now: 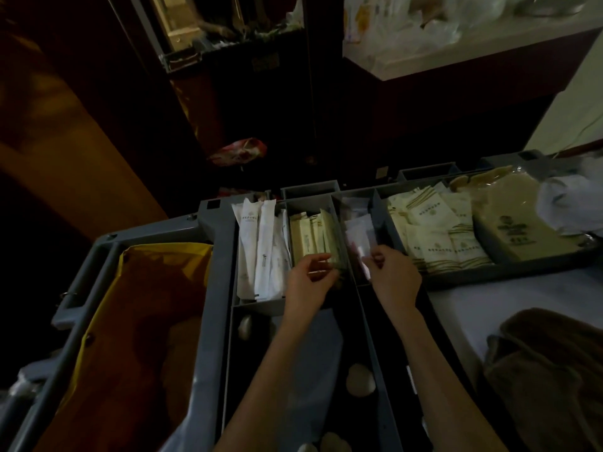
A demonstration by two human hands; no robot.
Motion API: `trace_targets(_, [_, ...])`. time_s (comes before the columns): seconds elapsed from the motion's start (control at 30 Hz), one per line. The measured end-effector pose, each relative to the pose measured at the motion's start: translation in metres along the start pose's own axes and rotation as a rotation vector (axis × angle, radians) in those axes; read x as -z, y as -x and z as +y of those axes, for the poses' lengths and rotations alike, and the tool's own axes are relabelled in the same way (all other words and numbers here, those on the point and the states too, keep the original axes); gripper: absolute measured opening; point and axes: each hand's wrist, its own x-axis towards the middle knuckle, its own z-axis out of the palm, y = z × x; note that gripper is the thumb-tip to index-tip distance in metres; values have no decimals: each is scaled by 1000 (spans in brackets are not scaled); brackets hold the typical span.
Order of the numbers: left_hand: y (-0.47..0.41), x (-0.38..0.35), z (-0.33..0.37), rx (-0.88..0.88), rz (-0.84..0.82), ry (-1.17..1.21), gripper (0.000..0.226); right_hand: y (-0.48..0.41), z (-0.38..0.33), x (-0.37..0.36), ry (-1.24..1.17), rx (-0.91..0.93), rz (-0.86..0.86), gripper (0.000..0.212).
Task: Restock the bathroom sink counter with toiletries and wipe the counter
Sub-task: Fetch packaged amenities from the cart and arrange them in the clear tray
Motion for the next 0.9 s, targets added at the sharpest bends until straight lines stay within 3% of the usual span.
trace_targets(0.1, [-1, 2, -3, 37, -28, 55, 29, -5, 1, 12, -326, -55, 67, 14])
trace_targets(0.2, [-3, 4, -1, 67, -34, 133, 35, -6, -3, 29, -716, -146, 17, 3])
trace_targets(0.3, [-1, 3, 4, 83, -57, 190, 41, -5, -7, 33, -902, -164, -22, 2])
trace_targets(0.47, [3, 9, 6, 98, -61, 296, 11, 6, -22, 20, -815, 23, -202, 7])
trace_targets(0.53, [4, 10, 3, 120, -9, 326, 12, 11, -25, 12, -741, 79, -230, 6])
trace_targets(0.67, [2, 7, -1, 162, 83, 307, 5, 12, -21, 8, -636, 118, -212, 4])
trace_targets(0.77, [1, 6, -1, 192, 96, 316, 15, 4, -12, 12, -611, 62, -163, 5])
trace_targets(0.9, [-2, 8, -1, 226, 98, 348, 19, -12, 2, 12, -403, -9, -44, 25])
